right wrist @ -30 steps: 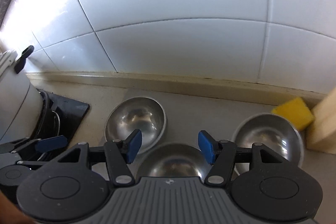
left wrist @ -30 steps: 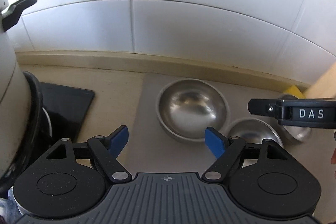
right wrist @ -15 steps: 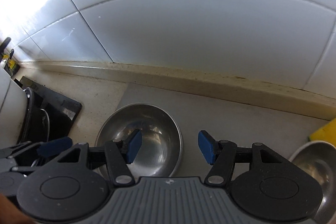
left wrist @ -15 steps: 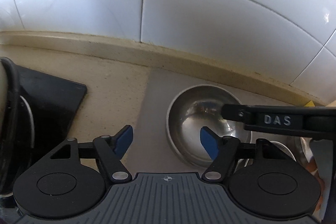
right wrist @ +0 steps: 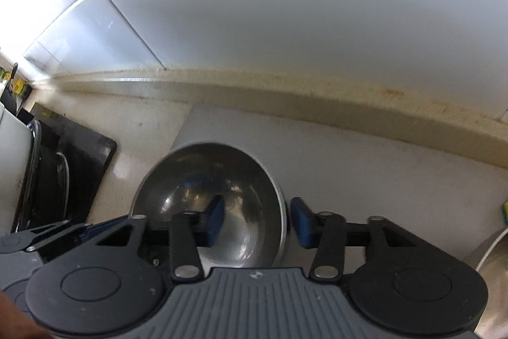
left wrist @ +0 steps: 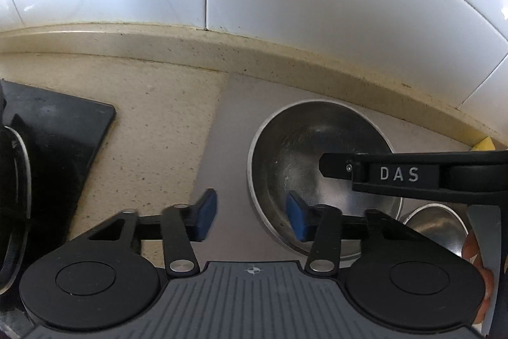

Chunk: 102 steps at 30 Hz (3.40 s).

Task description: Organize plates and bowls

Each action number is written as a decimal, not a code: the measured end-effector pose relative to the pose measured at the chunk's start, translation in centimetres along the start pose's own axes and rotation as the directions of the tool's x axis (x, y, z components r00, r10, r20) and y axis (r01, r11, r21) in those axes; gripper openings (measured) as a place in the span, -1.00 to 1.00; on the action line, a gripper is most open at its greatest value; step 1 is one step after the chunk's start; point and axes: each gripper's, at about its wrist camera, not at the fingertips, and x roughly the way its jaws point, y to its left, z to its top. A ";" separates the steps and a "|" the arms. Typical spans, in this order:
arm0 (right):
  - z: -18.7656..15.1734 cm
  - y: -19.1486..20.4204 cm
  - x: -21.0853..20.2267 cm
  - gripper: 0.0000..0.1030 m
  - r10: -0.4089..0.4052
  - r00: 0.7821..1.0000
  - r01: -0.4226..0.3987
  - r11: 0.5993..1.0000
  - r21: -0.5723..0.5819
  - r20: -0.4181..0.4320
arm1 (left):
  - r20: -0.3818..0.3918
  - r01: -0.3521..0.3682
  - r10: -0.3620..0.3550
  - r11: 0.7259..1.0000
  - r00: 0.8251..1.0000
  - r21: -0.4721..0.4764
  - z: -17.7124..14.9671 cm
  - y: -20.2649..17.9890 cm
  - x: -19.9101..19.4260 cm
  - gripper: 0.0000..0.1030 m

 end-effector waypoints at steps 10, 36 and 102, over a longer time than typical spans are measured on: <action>-0.2 -0.7 -0.1 -1.00 0.020 1.000 -0.019 0.999 0.034 -0.017 | -0.011 -0.004 0.004 1.000 1.000 0.030 0.3 -0.6 0.1 -0.52; -3.9 -1.5 -14.0 -1.00 0.013 0.985 -0.028 0.996 0.087 0.172 | 0.174 0.036 -0.069 0.982 0.982 0.186 -1.5 -7.0 -10.7 -0.33; -8.5 -3.3 -9.8 -1.00 -0.085 0.995 0.076 0.988 0.136 0.057 | 0.052 0.043 -0.059 0.962 0.997 0.269 -5.8 -9.9 -5.2 -0.32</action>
